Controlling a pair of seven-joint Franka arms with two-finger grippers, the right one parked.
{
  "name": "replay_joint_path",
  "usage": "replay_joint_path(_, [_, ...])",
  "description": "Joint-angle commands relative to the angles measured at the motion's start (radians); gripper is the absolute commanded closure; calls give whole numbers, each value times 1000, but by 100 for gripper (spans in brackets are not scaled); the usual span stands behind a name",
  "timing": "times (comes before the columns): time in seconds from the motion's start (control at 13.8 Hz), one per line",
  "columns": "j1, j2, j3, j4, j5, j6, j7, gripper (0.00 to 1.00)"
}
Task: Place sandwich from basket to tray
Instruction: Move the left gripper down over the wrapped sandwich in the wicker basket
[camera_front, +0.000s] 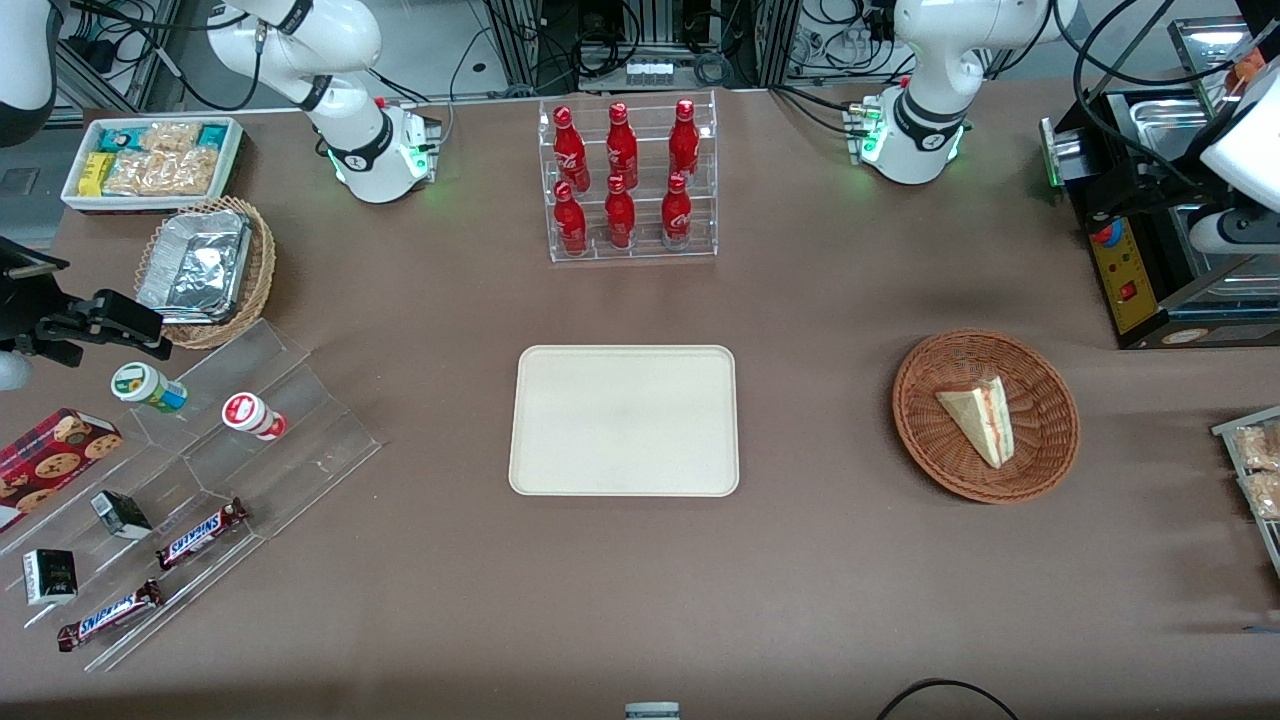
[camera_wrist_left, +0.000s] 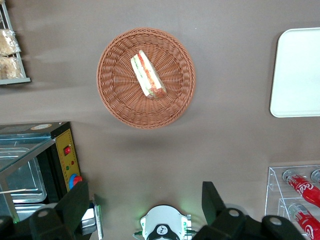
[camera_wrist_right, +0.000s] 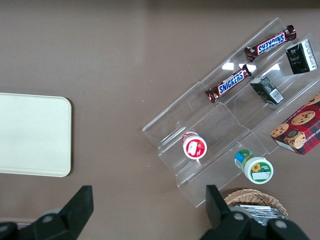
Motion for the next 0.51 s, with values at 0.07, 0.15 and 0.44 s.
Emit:
replay_joint_path(0.07, [6,-9,2,-5,-7,-7,0,0])
replay_joint_path(0.15, [6,-4,5,-7,-3,-7,-3,0])
replay_joint_path(0.44, [32,110,12,-37,34,47,-256,0])
